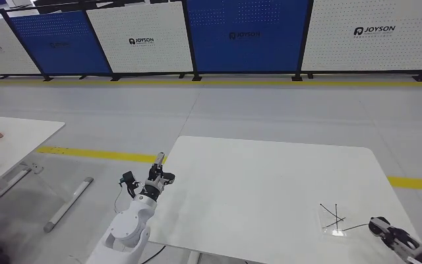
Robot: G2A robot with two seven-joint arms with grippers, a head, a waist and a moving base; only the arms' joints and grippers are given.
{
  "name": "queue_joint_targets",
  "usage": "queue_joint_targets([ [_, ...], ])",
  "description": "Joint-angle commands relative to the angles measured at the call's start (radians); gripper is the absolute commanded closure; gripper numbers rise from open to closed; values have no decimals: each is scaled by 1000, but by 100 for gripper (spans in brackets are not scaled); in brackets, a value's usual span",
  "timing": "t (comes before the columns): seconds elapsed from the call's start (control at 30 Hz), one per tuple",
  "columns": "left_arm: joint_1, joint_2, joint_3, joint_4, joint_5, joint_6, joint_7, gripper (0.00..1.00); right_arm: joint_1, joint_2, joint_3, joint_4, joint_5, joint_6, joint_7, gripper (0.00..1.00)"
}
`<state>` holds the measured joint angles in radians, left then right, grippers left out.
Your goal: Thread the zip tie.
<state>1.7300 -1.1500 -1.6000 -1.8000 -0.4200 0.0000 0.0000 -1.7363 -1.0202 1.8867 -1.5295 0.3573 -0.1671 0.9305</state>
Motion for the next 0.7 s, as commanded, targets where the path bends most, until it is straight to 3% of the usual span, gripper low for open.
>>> queue_joint_targets([
  [0.0, 0, 0, 0, 0, 0, 0, 0, 0, -3, 1, 1, -4, 36, 19, 42, 100],
  [0.5, 0, 0, 0, 0, 0, 0, 0, 0, -3, 1, 1, -4, 36, 19, 42, 100],
  [0.67, 0, 0, 0, 0, 0, 0, 0, 0, -41, -9, -10, -56, 85, -14, -41, 100],
])
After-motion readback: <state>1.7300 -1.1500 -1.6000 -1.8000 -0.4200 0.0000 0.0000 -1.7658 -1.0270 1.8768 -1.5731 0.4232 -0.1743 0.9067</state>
